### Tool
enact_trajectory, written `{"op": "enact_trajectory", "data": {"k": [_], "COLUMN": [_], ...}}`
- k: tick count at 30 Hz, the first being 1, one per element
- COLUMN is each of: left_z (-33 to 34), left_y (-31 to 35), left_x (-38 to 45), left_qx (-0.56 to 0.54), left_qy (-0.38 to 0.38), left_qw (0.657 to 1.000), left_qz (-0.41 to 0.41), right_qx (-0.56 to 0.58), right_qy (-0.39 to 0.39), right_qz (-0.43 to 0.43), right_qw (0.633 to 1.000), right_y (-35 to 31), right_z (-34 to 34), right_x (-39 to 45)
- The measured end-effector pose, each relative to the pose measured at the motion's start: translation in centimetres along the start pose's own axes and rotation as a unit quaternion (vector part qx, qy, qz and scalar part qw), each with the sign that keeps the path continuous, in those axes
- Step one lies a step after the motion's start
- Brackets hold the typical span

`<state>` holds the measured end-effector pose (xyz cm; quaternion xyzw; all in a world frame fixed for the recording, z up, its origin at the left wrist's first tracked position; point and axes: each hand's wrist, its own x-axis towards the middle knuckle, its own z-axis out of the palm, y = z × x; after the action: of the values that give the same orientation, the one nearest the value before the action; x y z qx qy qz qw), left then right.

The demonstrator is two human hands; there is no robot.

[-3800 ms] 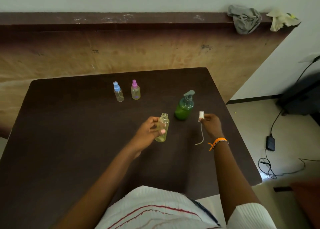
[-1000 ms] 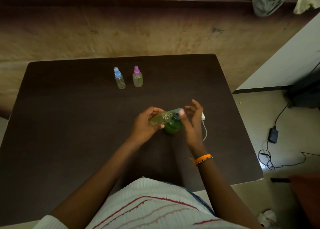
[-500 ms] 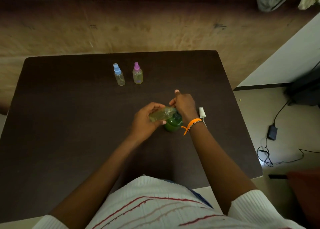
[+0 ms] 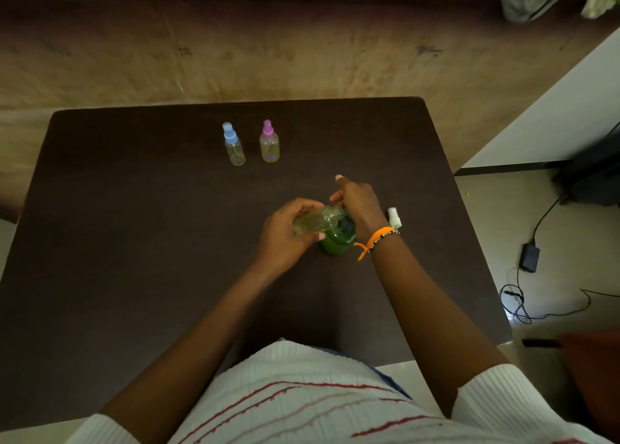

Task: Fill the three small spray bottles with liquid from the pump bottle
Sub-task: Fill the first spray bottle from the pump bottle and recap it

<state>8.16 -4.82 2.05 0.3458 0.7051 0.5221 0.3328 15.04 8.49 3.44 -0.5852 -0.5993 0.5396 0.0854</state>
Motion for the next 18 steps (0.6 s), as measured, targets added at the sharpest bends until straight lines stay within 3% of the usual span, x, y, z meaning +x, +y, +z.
{"op": "enact_trajectory", "data": {"k": [5, 7, 13, 18], "left_z": [0.13, 0.15, 0.06, 0.12], "left_y": [-0.10, -0.03, 0.11, -0.09], "left_x": [0.16, 0.16, 0.13, 0.13], "left_qx": [0.022, 0.023, 0.013, 0.021], "left_qy": [0.002, 0.004, 0.005, 0.004], "left_qw": [1.000, 1.000, 1.000, 1.000], "left_qz": [-0.003, -0.005, 0.009, -0.003], "right_qx": [-0.059, -0.058, 0.024, -0.032], "right_qy": [0.100, 0.096, -0.012, 0.085], "right_qz": [-0.031, -0.034, 0.003, -0.031], "right_qw": [0.993, 0.993, 1.000, 0.995], "right_y": [0.68, 0.57, -0.28, 0.28], "right_z": [0.73, 0.72, 0.12, 0.51], "right_x": [-0.29, -0.26, -0.18, -0.75]}}
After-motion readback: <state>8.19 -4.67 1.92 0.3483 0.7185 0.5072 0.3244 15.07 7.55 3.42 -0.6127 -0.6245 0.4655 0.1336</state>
